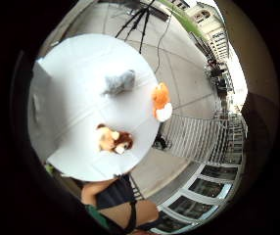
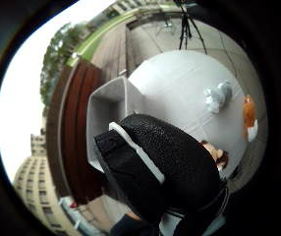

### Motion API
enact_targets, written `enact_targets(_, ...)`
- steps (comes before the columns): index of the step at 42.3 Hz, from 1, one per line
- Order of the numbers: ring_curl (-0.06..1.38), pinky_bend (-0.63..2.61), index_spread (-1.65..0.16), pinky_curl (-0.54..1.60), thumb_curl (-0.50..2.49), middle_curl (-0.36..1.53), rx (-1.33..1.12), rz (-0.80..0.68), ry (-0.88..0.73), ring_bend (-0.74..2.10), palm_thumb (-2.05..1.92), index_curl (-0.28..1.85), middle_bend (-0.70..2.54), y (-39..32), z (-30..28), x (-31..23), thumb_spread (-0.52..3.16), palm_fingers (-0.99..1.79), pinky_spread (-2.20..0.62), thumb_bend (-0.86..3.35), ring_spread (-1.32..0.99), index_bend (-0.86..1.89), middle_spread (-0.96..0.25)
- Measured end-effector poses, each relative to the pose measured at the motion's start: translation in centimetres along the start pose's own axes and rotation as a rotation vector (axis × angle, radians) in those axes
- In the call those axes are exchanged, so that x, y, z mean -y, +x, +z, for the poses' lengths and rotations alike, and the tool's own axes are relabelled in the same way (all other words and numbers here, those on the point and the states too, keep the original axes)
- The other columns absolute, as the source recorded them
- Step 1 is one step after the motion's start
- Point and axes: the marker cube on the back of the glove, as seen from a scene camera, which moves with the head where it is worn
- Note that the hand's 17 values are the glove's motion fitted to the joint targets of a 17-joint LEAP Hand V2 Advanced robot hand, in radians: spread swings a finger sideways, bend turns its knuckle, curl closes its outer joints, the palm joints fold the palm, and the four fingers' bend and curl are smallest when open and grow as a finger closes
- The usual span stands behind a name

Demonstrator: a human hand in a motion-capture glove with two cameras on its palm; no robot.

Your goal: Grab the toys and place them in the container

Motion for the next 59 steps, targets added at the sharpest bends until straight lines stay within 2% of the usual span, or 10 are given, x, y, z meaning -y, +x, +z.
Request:
enact_targets(8,0.03,0.43,-0.21,0.15,0.00,0.12,-0.007,-0.007,0.003,0.15,-0.16,0.12,0.22,0.2,-0.8,-0.8,0.80,0.00,-0.06,-0.10,-0.19,0.21,-0.09)
enact_targets(20,0.06,0.44,-0.27,0.21,0.01,0.20,-0.036,-0.035,0.004,0.16,-0.16,0.22,0.24,2.1,-1.8,-4.7,1.04,-0.02,-0.07,-0.10,-0.24,0.23,-0.11)
enact_targets(28,0.09,0.44,-0.29,0.23,0.02,0.25,-0.052,0.080,-0.046,0.20,-0.13,0.26,0.28,4.6,-2.6,-10.4,1.10,0.07,-0.05,-0.09,-0.24,0.19,-0.11)
enact_targets(31,0.10,0.44,-0.30,0.24,0.02,0.26,-0.063,0.144,-0.128,0.21,-0.13,0.27,0.28,5.0,-2.4,-12.7,1.11,0.07,-0.05,-0.08,-0.23,0.19,-0.11)
enact_targets(37,0.13,0.46,-0.30,0.27,0.04,0.28,-0.052,-0.003,0.058,0.21,-0.11,0.29,0.27,7.5,1.2,-12.8,1.13,0.06,-0.04,-0.08,-0.23,0.18,-0.10)
enact_targets(42,0.15,0.48,-0.31,0.28,0.05,0.30,-0.039,0.122,-0.050,0.21,-0.11,0.29,0.27,7.5,3.5,-14.3,1.14,0.03,-0.04,-0.07,-0.22,0.16,-0.10)
enact_targets(47,0.16,0.49,-0.31,0.30,0.06,0.31,-0.045,-0.044,0.029,0.22,-0.11,0.29,0.27,8.9,7.4,-13.2,1.14,0.02,-0.03,-0.07,-0.22,0.15,-0.10)
enact_targets(52,0.18,0.50,-0.30,0.31,0.07,0.32,-0.040,-0.058,0.010,0.23,-0.11,0.30,0.27,9.5,12.7,-13.1,1.11,0.01,-0.03,-0.08,-0.21,0.16,-0.10)
enact_targets(55,0.19,0.50,-0.30,0.31,0.08,0.33,-0.031,-0.022,0.010,0.23,-0.12,0.30,0.28,9.6,15.6,-12.9,1.09,0.00,-0.03,-0.08,-0.22,0.15,-0.10)
enact_targets(59,0.20,0.51,-0.30,0.32,0.09,0.34,-0.015,0.193,0.056,0.24,-0.11,0.29,0.28,9.2,19.0,-12.2,1.03,-0.03,-0.02,-0.08,-0.22,0.13,-0.11)
